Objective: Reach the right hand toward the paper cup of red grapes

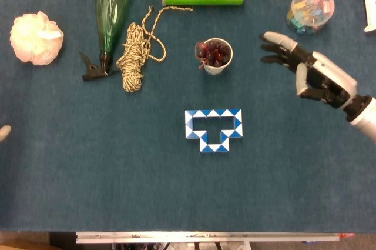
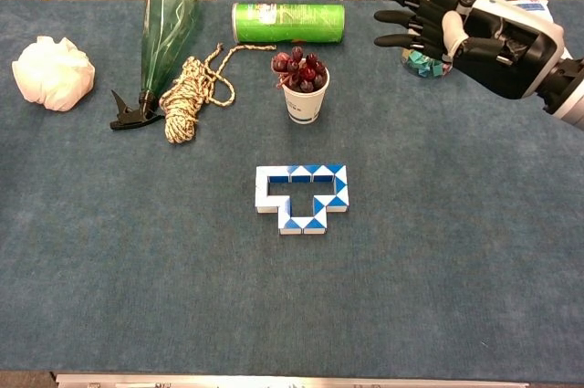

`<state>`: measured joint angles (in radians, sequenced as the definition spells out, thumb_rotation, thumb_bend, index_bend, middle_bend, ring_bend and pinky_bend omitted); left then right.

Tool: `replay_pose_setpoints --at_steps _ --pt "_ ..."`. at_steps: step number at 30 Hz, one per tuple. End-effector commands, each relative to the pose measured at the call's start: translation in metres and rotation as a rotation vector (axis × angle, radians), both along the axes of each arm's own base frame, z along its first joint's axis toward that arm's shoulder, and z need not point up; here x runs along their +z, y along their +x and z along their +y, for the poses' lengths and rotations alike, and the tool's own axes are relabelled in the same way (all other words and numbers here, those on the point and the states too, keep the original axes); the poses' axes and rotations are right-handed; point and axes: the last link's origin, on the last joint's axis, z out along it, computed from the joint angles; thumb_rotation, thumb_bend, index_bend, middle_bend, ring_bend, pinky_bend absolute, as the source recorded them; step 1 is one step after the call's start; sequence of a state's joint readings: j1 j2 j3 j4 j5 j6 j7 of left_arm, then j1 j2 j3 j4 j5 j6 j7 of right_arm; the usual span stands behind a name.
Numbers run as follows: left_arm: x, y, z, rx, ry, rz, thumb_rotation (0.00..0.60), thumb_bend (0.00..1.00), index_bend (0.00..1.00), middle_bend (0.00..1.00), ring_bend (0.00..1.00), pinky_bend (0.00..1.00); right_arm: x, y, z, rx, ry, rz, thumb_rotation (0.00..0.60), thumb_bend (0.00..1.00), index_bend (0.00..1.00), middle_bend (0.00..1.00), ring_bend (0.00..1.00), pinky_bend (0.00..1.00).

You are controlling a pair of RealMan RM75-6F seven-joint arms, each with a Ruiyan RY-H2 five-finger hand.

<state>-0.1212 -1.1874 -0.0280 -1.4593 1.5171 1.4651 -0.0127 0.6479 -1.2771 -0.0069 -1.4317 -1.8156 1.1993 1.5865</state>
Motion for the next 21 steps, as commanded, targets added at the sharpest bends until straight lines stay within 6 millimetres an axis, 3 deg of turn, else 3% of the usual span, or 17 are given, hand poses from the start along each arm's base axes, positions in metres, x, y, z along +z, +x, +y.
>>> replay_pose_setpoints --at_steps 1,21 --pt "-0.0004 -0.0003 -0.0002 0.002 -0.001 0.001 0.6 0.0 0.04 0.0 0.0 0.0 0.0067 0.0037 0.0029 0.062 0.075 -0.028 0.6 1.0 0.0 0.05 0.0 0.15" --pt "0.0002 0.0 -0.0004 0.005 0.001 0.003 0.6 0.0 0.04 0.0 0.0 0.0 0.0099 0.0007 0.0039 0.104 0.079 -0.006 0.6 1.0 0.02 0.07 0.0 0.18"
